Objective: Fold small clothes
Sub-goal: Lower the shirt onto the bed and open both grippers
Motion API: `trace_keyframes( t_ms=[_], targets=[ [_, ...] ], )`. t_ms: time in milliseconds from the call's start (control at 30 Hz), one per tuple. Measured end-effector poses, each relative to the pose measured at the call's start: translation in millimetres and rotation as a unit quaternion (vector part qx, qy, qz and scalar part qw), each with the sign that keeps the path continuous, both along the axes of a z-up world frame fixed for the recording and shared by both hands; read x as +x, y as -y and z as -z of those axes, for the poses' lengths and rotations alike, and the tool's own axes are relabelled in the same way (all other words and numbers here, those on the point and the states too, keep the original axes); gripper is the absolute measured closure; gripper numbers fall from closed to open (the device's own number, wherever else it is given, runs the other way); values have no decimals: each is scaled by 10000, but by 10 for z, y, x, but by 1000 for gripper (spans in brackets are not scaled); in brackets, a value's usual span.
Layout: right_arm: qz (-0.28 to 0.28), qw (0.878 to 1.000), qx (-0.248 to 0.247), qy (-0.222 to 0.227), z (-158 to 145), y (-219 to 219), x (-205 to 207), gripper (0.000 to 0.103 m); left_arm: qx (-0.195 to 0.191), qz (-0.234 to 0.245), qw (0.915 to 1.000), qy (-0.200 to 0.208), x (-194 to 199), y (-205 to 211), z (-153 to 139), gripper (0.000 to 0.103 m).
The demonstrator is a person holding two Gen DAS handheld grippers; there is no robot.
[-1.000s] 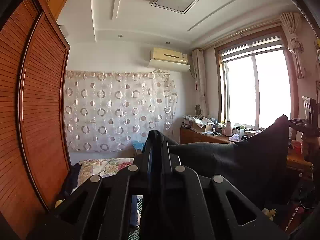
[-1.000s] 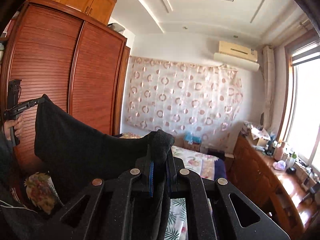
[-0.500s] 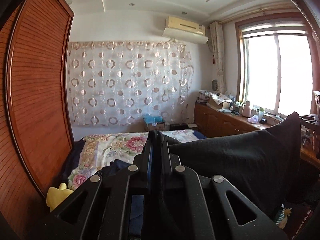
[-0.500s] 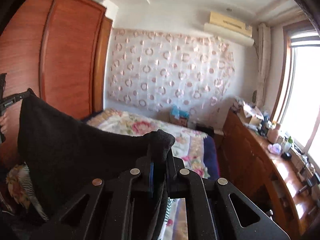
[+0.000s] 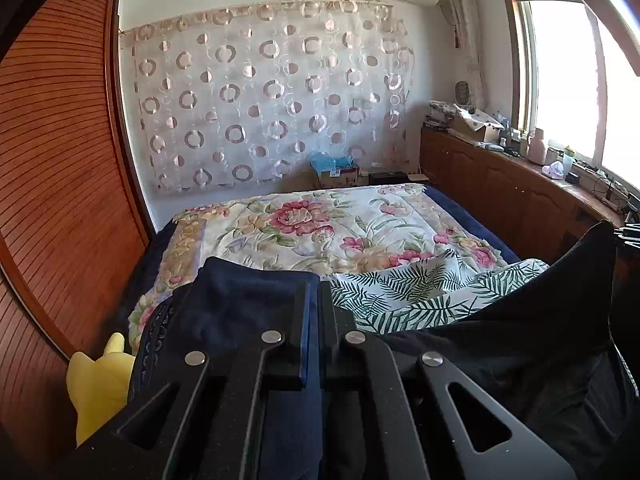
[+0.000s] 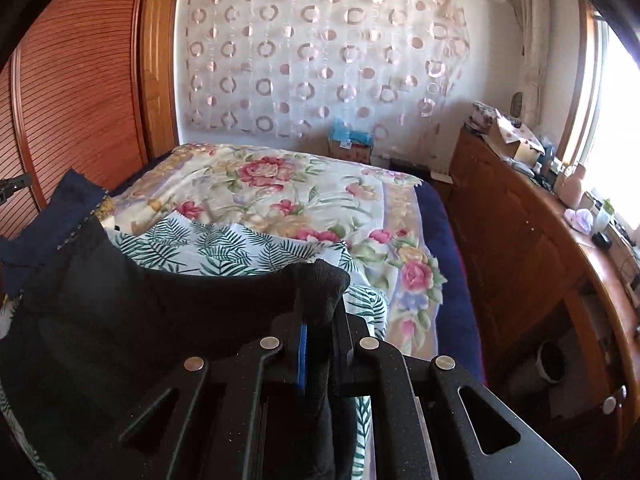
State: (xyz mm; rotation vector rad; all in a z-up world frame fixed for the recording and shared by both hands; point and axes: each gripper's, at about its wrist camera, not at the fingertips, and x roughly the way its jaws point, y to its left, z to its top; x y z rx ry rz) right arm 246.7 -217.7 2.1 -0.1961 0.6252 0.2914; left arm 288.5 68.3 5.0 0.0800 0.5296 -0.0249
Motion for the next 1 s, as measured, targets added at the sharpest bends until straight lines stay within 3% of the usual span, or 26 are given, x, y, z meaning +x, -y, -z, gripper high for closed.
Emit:
trace_keyframes(
  t_ms=[100, 233, 267, 333, 367, 500, 733, 1000],
  targets=[
    [204, 9997, -131, -84, 52, 30, 59, 93, -20, 25, 10000, -81, -107, -6, 0, 99],
    [392, 9988, 19, -298, 117, 154, 114, 62, -208, 211, 9992, -255, -221, -13, 60, 99],
    [385, 9987, 98, -317, 112, 175, 78, 62, -243, 302, 9987, -332, -249, -7, 86, 98],
    [420, 9984, 191, -313, 95, 240, -15, 60, -168, 434, 9978, -467, -358, 52, 150, 80],
    [414, 9983, 259, -321, 94, 274, -89, 59, -224, 549, 9969, -520, -416, 75, 170, 61],
    [139, 9979, 504, -372, 229, 344, -393, 59, -293, 747, 9941, -730, -639, 149, 274, 45],
    [14, 9946, 693, -770, 578, 434, -900, 59, -417, 897, 9900, -1008, -1001, 246, 544, 39],
    [81, 9875, 945, -1263, 712, 545, -988, 59, -317, 1012, 9823, -1545, -1101, 407, 966, 39]
  ],
)
